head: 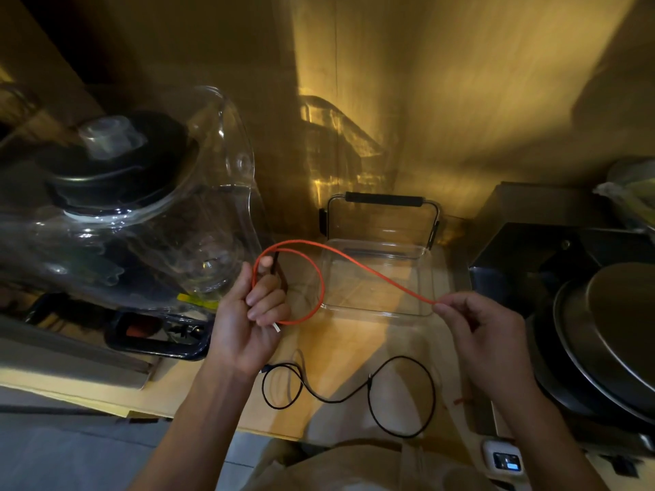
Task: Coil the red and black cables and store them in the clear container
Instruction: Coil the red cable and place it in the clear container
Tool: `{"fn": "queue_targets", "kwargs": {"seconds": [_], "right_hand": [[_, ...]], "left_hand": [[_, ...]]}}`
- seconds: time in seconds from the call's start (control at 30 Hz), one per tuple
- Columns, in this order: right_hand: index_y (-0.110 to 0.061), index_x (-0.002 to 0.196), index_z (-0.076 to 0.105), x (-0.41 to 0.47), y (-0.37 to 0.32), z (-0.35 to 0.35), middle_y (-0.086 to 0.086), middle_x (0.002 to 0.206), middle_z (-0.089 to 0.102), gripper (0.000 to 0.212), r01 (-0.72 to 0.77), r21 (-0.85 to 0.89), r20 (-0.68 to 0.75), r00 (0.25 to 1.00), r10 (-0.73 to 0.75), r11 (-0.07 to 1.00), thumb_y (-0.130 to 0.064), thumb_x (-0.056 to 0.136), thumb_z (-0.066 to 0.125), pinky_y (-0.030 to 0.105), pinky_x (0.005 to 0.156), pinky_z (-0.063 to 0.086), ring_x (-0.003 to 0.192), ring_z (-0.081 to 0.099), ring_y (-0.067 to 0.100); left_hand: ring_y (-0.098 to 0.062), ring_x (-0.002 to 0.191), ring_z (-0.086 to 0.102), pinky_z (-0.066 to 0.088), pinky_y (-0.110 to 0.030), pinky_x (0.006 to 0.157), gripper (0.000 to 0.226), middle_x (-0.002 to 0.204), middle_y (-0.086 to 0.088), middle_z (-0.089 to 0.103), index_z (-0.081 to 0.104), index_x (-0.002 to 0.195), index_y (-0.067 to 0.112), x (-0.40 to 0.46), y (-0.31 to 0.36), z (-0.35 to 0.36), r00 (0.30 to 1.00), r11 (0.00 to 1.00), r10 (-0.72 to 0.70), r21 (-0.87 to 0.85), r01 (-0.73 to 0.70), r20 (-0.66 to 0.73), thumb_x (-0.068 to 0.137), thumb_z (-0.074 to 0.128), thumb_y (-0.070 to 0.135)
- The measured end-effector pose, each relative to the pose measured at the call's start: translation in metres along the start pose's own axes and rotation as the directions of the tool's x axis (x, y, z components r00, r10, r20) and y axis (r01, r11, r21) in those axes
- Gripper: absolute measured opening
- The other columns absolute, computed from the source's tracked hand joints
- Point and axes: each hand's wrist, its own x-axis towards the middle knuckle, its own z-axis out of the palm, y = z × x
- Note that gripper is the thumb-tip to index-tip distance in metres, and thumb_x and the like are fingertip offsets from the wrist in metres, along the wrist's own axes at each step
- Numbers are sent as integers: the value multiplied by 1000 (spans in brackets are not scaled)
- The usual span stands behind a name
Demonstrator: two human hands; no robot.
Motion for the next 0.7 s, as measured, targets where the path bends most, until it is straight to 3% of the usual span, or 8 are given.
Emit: {"fn": "queue_targets", "kwargs": {"seconds": [0.17, 0.37, 0.5, 0.7], "right_hand": [[-30, 85, 69, -2, -3, 0, -22, 77, 64, 11, 48, -53, 118, 992, -41, 997, -19, 86, 67, 13, 63, 44, 80, 62, 1], [-41, 85, 65, -4, -8, 0, -27, 80, 62, 10, 118, -132, 339, 938, -67, 984, -32, 88, 64, 7, 67, 42, 86, 61, -4], [-35, 84, 69, -5, -17, 5, -24, 78, 64, 9, 165, -122, 415, 904, -100, 979, -37, 87, 61, 12, 68, 46, 87, 60, -2], [-30, 92, 73, -6, -34, 12, -17, 86, 69, 29, 249, -100, 514, 842, -164, 963, -46, 87, 50, 18, 73, 49, 85, 61, -1]], "left_hand": [[-2, 47, 29, 36, -17, 44, 40, 55, 4, 45, 55, 109, 11, -2, -2, 7, 992, 994, 85, 71, -79, -88, 106, 30, 41], [-3, 46, 32, 31, -16, 45, 35, 56, 8, 34, 63, 112, 11, 1, -8, 22, 966, 960, 176, 248, -127, -188, 102, 39, 35], [-7, 53, 39, 41, -20, 51, 34, 64, 4, 39, 60, 123, 11, 7, -17, 34, 963, 934, 195, 335, -124, -187, 102, 39, 28], [-13, 65, 49, 51, -28, 64, 39, 74, -1, 49, 48, 139, 12, 11, -36, 50, 973, 762, 195, 644, -70, -125, 103, 38, 21]]}}
